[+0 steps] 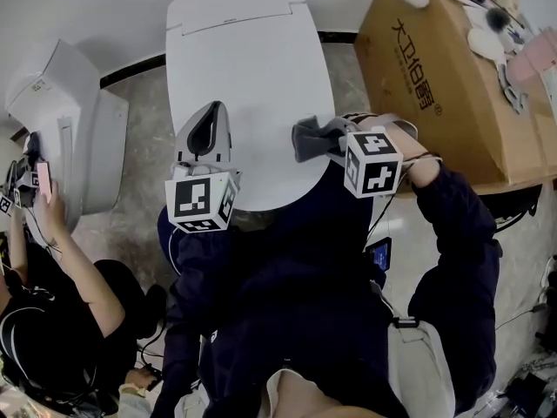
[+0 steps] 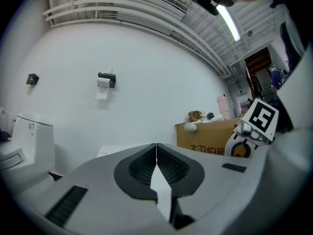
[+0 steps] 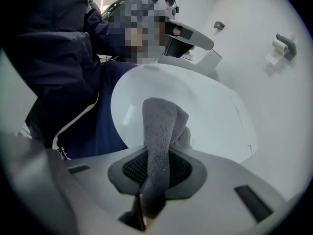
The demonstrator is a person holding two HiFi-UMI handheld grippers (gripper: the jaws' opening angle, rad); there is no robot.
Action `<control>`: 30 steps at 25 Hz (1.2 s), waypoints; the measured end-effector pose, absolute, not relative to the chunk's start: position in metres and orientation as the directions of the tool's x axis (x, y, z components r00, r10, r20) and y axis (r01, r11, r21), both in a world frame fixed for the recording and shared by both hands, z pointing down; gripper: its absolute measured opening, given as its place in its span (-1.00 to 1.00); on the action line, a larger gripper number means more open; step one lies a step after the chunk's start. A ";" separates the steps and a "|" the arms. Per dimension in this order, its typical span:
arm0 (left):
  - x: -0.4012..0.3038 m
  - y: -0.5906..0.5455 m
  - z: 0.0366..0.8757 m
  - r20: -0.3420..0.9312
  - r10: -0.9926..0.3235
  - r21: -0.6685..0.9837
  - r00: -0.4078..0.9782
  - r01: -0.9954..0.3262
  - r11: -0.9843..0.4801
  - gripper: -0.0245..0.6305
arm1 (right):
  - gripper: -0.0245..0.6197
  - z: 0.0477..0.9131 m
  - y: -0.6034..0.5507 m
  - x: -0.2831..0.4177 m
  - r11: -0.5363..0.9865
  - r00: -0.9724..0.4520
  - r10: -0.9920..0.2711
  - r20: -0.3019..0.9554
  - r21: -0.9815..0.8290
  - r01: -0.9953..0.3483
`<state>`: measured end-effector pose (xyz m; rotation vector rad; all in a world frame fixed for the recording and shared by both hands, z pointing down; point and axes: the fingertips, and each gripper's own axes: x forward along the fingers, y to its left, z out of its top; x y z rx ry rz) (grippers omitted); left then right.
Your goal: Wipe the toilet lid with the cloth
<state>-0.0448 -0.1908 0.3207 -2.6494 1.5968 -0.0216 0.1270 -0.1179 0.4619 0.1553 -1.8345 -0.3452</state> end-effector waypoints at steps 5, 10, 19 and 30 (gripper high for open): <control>-0.047 -0.189 0.322 -0.006 -0.887 -0.054 0.461 -0.886 -0.460 -0.88 | -0.68 0.430 -0.172 0.122 0.899 -0.334 -0.401 0.853 0.437 0.037; -0.050 -0.186 0.320 -0.003 -0.895 -0.055 0.446 -0.894 -0.446 -0.88 | -0.68 0.389 -0.273 0.115 0.752 -0.313 -0.635 0.707 0.658 -0.039; -0.062 -0.172 0.321 0.017 -0.912 -0.043 0.409 -0.911 -0.409 -0.88 | -0.68 0.375 -0.428 0.070 0.550 -0.292 -0.806 0.514 0.833 -0.051; -0.076 -0.168 0.328 0.044 -0.936 -0.035 0.349 -0.936 -0.350 -0.88 | -0.68 0.434 -0.495 0.059 0.622 -0.198 -0.771 0.605 0.783 -0.027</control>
